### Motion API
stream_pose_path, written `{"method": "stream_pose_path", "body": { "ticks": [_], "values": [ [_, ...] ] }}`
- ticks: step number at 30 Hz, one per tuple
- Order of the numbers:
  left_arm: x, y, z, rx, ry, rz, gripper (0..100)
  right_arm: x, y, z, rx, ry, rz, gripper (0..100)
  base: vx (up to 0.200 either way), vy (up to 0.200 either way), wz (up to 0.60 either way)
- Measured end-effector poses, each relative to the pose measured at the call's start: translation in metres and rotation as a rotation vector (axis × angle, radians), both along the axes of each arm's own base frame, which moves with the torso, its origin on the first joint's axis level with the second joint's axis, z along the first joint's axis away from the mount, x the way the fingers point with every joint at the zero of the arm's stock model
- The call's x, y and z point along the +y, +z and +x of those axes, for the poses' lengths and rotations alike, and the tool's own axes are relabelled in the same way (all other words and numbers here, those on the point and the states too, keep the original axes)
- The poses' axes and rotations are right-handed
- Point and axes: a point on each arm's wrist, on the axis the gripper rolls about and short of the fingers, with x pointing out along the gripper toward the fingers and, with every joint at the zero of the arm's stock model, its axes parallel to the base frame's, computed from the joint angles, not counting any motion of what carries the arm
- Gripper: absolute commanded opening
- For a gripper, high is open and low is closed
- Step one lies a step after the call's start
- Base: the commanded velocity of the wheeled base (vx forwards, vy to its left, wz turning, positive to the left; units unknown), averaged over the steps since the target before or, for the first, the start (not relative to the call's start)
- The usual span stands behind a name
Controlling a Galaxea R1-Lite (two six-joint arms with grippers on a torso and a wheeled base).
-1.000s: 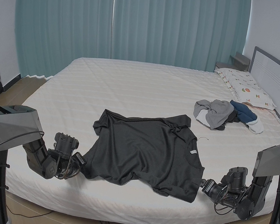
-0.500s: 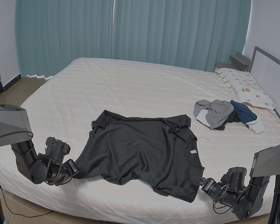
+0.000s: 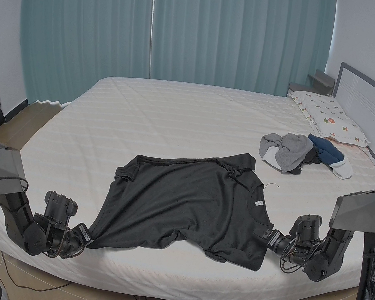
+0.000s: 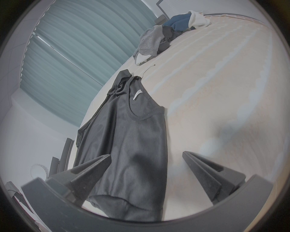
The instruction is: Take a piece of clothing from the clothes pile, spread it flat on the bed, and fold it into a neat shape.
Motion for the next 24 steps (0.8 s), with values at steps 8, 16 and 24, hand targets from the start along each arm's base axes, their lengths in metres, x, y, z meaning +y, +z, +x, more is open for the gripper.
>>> {"method": "stream_pose_path", "body": {
  "ticks": [8,16,24],
  "values": [
    [0.006,0.001,-0.002,0.004,0.004,-0.034,0,-0.010,0.000,0.020,-0.020,-0.024,-0.017,0,0.000,0.000,0.00],
    [0.017,0.002,0.000,0.002,0.030,-0.064,0,-0.016,0.014,0.041,-0.077,-0.038,-0.022,0,0.000,0.000,0.00],
    [0.025,0.002,0.003,0.000,0.043,-0.092,0,-0.016,0.042,0.074,-0.166,-0.045,-0.013,0,0.000,0.000,0.00]
  ]
}}
